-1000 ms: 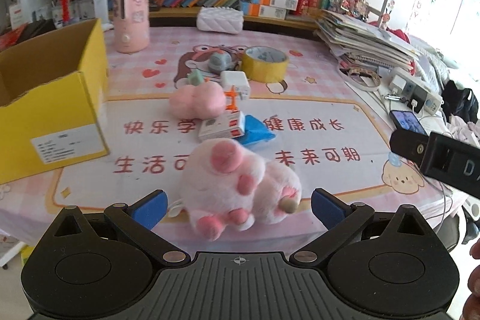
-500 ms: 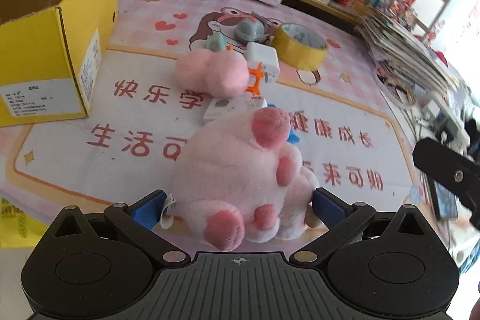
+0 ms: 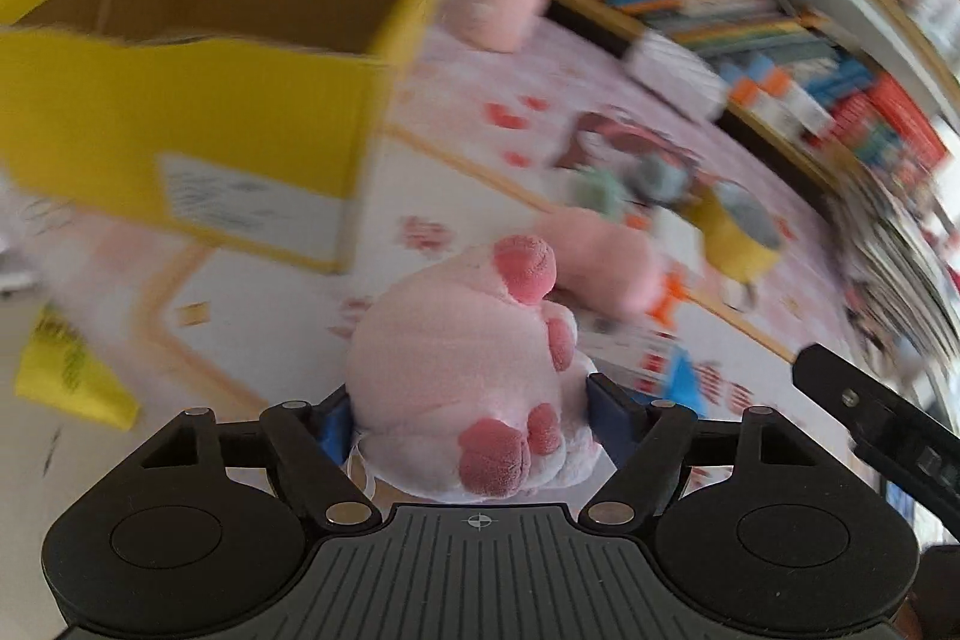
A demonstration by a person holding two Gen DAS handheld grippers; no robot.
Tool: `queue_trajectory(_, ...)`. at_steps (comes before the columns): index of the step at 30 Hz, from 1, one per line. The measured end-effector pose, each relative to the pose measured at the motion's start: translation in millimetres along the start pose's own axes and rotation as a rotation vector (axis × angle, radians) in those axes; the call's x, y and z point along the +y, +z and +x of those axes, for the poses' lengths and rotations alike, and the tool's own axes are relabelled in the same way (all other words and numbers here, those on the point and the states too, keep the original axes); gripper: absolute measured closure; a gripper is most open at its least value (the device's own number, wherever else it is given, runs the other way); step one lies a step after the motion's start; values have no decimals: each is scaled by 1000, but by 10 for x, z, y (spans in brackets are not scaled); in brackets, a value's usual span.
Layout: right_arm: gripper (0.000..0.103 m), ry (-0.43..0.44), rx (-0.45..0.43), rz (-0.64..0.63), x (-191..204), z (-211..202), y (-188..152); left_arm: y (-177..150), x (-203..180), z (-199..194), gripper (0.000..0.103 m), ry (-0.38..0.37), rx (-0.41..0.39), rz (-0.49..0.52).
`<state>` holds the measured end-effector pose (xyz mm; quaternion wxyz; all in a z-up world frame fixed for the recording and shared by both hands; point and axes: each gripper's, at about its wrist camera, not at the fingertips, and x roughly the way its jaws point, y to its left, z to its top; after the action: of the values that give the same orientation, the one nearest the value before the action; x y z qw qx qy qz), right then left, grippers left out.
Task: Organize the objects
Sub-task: 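Lift the pink paw with the left tool while the right tool grasps the pink chick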
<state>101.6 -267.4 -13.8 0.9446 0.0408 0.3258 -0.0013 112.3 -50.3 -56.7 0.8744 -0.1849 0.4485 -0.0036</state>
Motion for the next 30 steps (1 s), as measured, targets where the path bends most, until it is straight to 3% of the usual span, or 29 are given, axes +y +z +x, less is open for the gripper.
queue_trajectory(4, 1, 93, 43, -85, 269, 354, 103, 36, 203, -138, 26, 53, -33, -50)
queue_trajectory(8, 2, 163, 60, -249, 603, 699, 175, 47, 305, -247, 26, 69, -53, -75)
queue_trajectory(12, 14, 193, 104, -418, 848, 991, 173, 30, 291, -299, 26, 96, -62, -55)
queue_trajectory(16, 25, 208, 136, -492, 949, 1167, 154, 18, 296, -353, 26, 106, -81, -53)
queue_trajectory(17, 35, 218, 151, -500, 953, 1209, 154, 17, 299, -361, 26, 114, -83, -56)
queue_trajectory(20, 55, 202, 177, -496, 922, 1308, 147, -8, 317, -381, 26, 127, -85, -66)
queue_trajectory(23, 56, 208, 155, -424, 816, 1268, 213, -16, 310, -391, 26, 130, -92, -72)
queue_trajectory(30, 56, 224, 35, -146, 545, 757, 489, -16, 255, -398, 26, 94, -115, -63)
